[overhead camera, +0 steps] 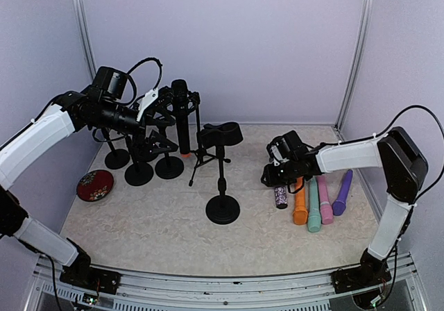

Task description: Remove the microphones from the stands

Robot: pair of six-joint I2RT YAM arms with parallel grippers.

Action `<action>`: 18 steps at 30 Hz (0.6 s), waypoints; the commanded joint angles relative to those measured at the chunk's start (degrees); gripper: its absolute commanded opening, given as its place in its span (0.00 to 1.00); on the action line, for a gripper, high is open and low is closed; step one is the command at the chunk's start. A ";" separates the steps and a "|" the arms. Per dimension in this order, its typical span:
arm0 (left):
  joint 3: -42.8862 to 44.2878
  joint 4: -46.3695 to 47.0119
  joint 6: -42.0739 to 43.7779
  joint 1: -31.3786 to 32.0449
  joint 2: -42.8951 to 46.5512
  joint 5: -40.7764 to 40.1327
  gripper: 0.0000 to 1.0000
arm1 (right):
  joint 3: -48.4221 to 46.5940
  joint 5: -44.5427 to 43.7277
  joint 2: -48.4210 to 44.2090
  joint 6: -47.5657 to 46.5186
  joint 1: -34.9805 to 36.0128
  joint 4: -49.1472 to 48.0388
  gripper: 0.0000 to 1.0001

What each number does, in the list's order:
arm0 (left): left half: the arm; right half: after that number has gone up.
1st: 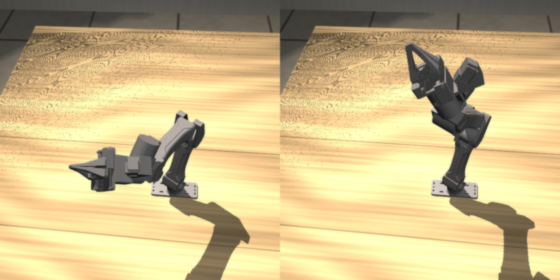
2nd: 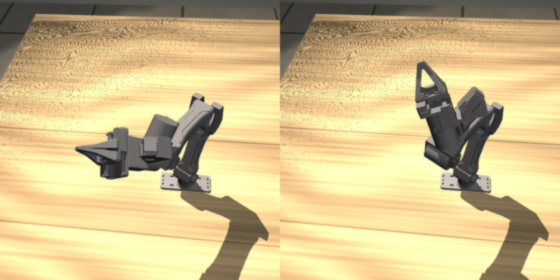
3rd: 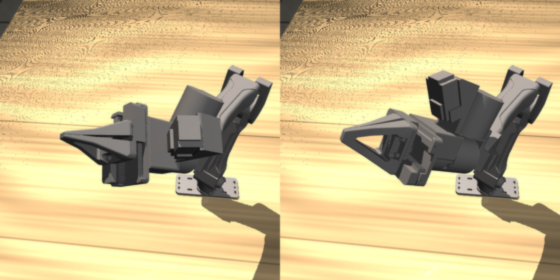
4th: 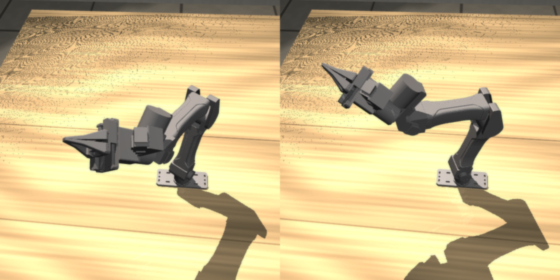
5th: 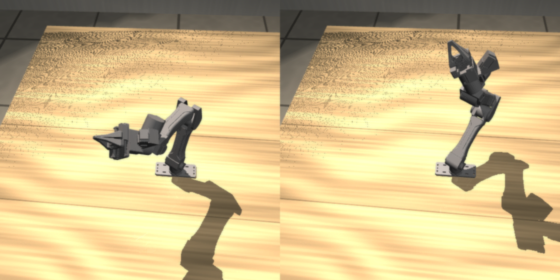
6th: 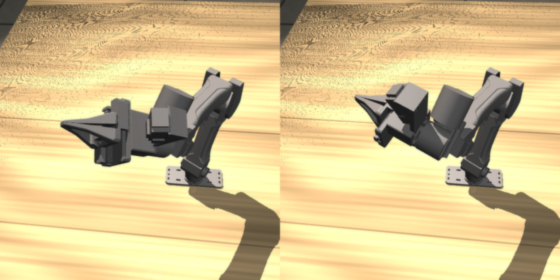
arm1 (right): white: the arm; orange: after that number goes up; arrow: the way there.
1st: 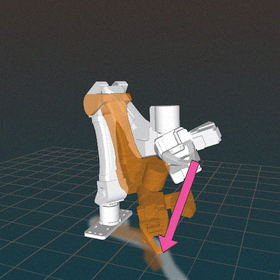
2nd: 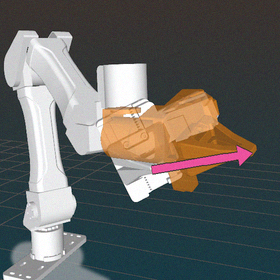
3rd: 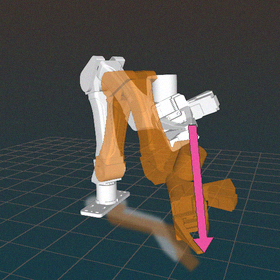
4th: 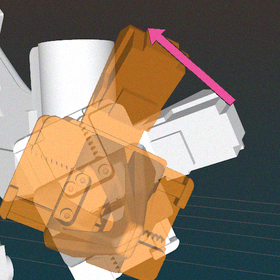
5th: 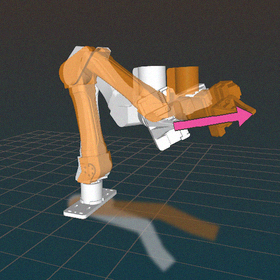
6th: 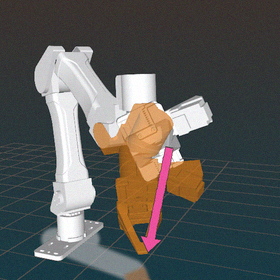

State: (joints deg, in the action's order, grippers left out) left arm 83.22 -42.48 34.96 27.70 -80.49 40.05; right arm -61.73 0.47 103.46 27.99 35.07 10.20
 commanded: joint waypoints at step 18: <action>-0.11 -0.41 0.28 -1.16 1.22 1.38 0.99 | 20.60 9.71 -18.11 -23.41 16.95 -39.11 0.68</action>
State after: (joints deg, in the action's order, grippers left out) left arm 83.02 -42.50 34.96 27.03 -80.47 40.25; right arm -41.30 11.11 85.43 6.50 49.54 -22.09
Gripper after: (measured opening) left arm 0.988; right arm 0.677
